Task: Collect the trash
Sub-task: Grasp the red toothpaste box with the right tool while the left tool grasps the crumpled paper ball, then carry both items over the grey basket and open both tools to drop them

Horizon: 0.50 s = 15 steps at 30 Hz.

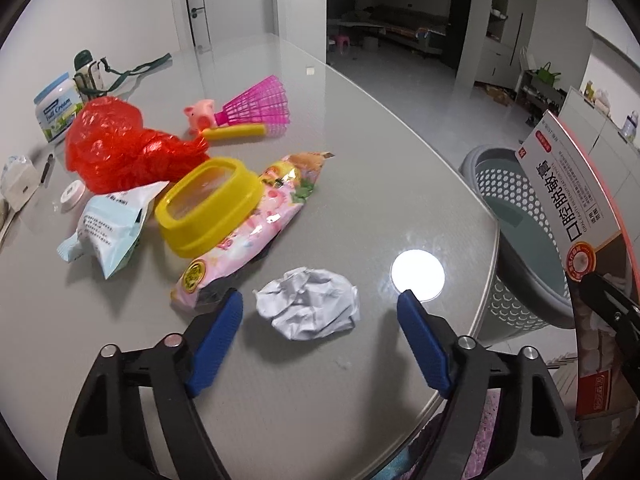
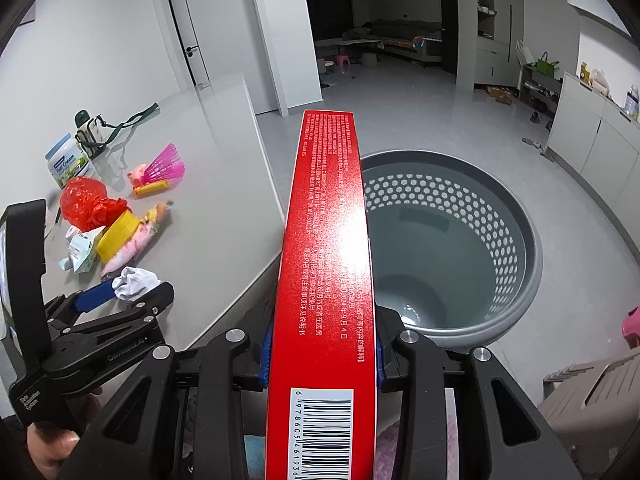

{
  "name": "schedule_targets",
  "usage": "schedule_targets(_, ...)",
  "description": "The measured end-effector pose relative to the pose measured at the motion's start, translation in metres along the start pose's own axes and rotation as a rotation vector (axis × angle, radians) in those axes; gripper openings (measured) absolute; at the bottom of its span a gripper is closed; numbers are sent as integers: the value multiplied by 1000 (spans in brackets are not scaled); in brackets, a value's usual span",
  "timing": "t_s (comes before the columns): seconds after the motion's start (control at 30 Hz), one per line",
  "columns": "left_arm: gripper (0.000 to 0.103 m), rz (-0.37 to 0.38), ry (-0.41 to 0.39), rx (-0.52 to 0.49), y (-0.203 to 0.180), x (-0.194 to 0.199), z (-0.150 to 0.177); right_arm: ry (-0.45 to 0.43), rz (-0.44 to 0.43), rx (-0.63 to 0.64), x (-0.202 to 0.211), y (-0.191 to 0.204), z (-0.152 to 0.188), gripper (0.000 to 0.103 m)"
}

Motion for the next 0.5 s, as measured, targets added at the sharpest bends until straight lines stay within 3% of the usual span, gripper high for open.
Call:
schedule_targets(0.17, 42, 25, -18, -15, -3, 5, -1, -6, 5, -19, 2, -7, 0, 35)
schedule_targets(0.37, 39, 62, -10, -12, 1, 10, 2, -14, 11, -36, 1, -8, -1, 35)
schedule_targets(0.5, 39, 71, -50, -24, -1, 22, -3, -23, 21, -47, 5, -15, -2, 34)
Point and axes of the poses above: each gripper's, at about its wrist camera, not at the fingertips, and x roughly against the way its jaws point, y to its left, z to its underside, the point moved 7 cm from there along -x, roughly the way its jaws point, and after that the axes turned 15 degrees about -z, right-handed, at the moved point
